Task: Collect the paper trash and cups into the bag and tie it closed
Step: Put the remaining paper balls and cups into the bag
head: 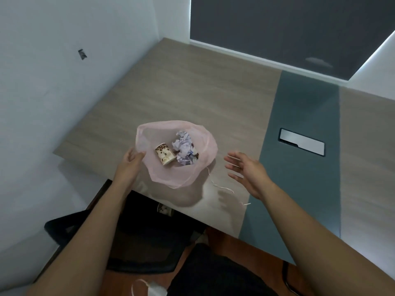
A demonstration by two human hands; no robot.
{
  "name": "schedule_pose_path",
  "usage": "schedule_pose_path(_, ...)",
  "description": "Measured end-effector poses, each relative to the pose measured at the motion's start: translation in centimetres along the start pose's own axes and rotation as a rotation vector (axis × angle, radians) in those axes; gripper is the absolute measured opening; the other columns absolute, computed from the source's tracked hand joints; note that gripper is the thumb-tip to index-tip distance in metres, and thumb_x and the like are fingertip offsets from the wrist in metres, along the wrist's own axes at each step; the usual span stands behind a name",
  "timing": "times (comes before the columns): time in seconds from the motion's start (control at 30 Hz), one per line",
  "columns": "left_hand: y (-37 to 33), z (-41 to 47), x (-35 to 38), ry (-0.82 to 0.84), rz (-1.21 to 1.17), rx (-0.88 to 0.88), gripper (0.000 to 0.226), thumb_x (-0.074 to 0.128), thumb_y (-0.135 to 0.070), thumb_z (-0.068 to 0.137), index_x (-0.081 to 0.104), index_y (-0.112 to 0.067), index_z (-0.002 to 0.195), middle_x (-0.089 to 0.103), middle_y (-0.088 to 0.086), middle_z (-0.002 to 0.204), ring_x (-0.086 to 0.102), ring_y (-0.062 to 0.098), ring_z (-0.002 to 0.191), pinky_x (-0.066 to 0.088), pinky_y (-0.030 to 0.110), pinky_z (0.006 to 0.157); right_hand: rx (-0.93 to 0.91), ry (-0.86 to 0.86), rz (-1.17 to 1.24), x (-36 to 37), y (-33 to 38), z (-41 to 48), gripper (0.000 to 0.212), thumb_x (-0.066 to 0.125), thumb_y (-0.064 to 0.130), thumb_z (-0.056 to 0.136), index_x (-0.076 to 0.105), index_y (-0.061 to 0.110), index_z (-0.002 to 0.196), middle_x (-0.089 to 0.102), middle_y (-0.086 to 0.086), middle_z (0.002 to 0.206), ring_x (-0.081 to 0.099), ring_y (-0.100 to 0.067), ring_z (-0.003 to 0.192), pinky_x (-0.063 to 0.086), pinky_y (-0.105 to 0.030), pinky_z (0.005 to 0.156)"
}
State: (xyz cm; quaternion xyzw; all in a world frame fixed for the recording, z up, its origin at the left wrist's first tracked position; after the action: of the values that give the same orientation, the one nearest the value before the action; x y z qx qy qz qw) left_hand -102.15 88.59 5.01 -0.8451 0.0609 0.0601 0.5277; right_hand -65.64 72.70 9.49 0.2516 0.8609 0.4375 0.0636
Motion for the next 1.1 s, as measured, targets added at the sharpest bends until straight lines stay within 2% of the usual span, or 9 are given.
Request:
schedule_pose_path(0.1,1.3,-3.5,-1.9,-0.004,-0.006,-0.026,0.077,0.070,-0.037,0.106,0.032,-0.020,0.171,0.052,0.008,0.164,0.060,0.023,0.142,0.046,0.046,0.123,-0.010,0.036,-0.005,0.3,-1.6,-2.4,0.031,0.059,0.038,0.112,0.078,0.019,0.128,0.085,0.003,0.121,0.076,-0.023,0.121,0.062,-0.039,0.094)
schedule_pose_path(0.37,4.9,-13.8,-6.8,0.113,0.269,0.046,0.037,0.064,-0.036,0.110,0.064,-0.028,0.146,0.069,-0.002,0.140,0.067,0.016,0.130,0.053,0.043,0.115,-0.013,0.146,-0.121,3.1,-9.6,-8.8,0.028,0.065,0.040,0.109,0.083,0.021,0.121,0.085,0.006,0.117,0.077,-0.023,0.114,0.062,-0.042,0.101)
schedule_pose_path(0.47,5.9,-17.2,-9.2,0.219,0.592,0.174,0.036,0.065,-0.040,0.109,0.067,-0.031,0.143,0.071,-0.012,0.134,0.065,-0.004,0.117,0.052,0.020,0.099,-0.006,0.176,-0.185,5.5,-13.7,-11.2,0.028,0.068,0.041,0.108,0.081,0.021,0.122,0.085,0.004,0.120,0.077,-0.020,0.115,0.061,-0.041,0.103)
schedule_pose_path(0.53,7.1,-19.1,-10.8,0.329,0.781,0.185,0.039,0.065,-0.044,0.108,0.065,-0.032,0.146,0.070,-0.015,0.133,0.065,-0.004,0.117,0.051,0.015,0.094,-0.028,0.216,-0.293,7.2,-16.2,-13.0,0.028,0.067,0.045,0.108,0.081,0.025,0.121,0.083,0.005,0.123,0.075,-0.014,0.117,0.060,-0.041,0.107)
schedule_pose_path(0.67,10.4,-21.5,-13.8,0.521,1.058,0.188,0.051,0.066,-0.047,0.107,0.060,-0.026,0.153,0.062,-0.008,0.146,0.059,0.009,0.136,0.049,0.031,0.117,-0.126,0.344,-0.611,11.0,-19.2,-15.6,0.034,0.074,0.055,0.102,0.080,0.033,0.126,0.079,0.015,0.126,0.071,0.000,0.120,0.053,-0.034,0.113)
schedule_pose_path(0.83,12.3,-20.3,-15.8,0.588,1.306,0.301,0.060,0.065,-0.049,0.105,0.052,-0.029,0.161,0.051,-0.005,0.162,0.046,0.014,0.152,0.017,0.043,0.135,-0.090,0.450,-0.996,15.4,-21.8,-17.3,0.074,0.075,0.067,0.095,0.059,0.031,0.158,0.059,0.006,0.159,0.057,-0.018,0.146,0.045,-0.034,0.120)
schedule_pose_path(0.9,12.9,-19.3,-16.2,0.587,1.418,0.346,0.068,0.065,-0.048,0.103,0.044,-0.034,0.166,0.044,-0.005,0.170,0.039,0.016,0.159,0.015,0.045,0.136,-0.059,0.464,-1.183,16.9,-23.2,-17.4,0.078,0.073,0.061,0.099,0.048,0.029,0.166,0.051,-0.001,0.165,0.052,-0.027,0.149,0.043,-0.038,0.123)
schedule_pose_path(1.0,13.8,-17.8,-16.9,0.559,1.518,0.345,0.072,0.064,-0.039,0.103,0.035,-0.038,0.169,0.035,-0.006,0.176,0.032,0.019,0.163,0.016,0.046,0.136,-0.157,0.342,-1.462,18.8,-24.7,-17.1,0.067,0.064,0.044,0.106,0.043,0.030,0.168,0.052,-0.005,0.164,0.056,-0.031,0.143,0.040,-0.044,0.125)
schedule_pose_path(1.1,14.5,-15.9,-17.5,0.489,1.572,0.374,0.068,0.060,-0.026,0.105,0.037,-0.037,0.168,0.038,-0.006,0.175,0.037,0.018,0.160,0.023,0.042,0.133,-0.268,0.189,-1.665,20.6,-26.0,-16.9,0.061,0.060,0.034,0.108,0.044,0.030,0.167,0.059,-0.005,0.157,0.062,-0.029,0.137,0.036,-0.046,0.127)
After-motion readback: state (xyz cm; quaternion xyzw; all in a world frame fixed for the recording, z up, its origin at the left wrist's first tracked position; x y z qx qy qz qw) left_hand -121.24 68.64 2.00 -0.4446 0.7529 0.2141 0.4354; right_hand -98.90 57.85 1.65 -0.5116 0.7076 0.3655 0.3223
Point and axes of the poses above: each hand's wrist, its own z-axis towards the middle knuckle, its own x-axis out of the palm, y = z × x, the point moved 3 cm from there along z, towards the middle knuckle
